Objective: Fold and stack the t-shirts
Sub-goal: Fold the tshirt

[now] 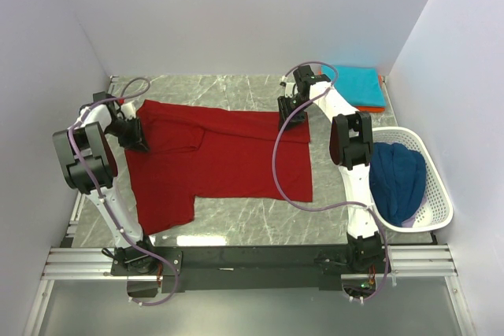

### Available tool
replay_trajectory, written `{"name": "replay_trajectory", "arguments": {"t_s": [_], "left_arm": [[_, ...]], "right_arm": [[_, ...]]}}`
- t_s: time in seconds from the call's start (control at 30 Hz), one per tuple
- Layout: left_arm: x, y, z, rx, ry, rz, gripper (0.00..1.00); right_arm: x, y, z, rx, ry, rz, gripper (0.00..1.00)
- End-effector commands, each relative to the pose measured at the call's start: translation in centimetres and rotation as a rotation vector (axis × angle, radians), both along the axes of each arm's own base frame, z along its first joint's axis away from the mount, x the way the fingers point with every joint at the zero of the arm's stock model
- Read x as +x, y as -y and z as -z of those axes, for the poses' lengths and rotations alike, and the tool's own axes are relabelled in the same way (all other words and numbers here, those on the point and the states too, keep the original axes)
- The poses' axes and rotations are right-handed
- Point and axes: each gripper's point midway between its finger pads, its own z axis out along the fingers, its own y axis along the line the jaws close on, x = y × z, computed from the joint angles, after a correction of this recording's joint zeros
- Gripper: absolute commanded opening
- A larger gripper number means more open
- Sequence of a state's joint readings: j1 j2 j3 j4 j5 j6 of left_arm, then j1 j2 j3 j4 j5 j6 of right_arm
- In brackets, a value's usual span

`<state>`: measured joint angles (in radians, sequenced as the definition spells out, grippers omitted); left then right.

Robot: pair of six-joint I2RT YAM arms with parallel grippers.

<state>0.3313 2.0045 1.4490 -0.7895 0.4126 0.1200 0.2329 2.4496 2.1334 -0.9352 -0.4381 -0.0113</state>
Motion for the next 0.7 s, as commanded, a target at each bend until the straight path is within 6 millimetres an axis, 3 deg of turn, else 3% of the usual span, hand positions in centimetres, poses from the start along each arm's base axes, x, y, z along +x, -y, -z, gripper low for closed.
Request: {"name": "replay_trajectory", "arguments": {"t_s": [0.0, 0.37, 0.53, 0.67], "left_arm": [[1.0, 0.4, -0.7, -0.005, 0.032, 0.010, 0.27], [1.6, 1.2, -1.4, -0.020, 0.048, 0.026, 0.22], [1.6, 1.2, -1.6, -0.016, 0.051, 0.025, 0.13], [1.6, 1.0, -2.4, -0.001, 0.062, 0.023, 0.13]], "right_arm": [[0.2, 0.7, 0.4, -0.019, 0.004, 0.009, 0.42], [0.2, 0.8, 0.6, -0.017, 0.000, 0.013, 0.42], [0.1, 0.8, 0.7, -0.017, -0.002, 0.013, 0.42], [0.0, 0.8, 0.7, -0.019, -0.004, 0.012, 0.42]]}}
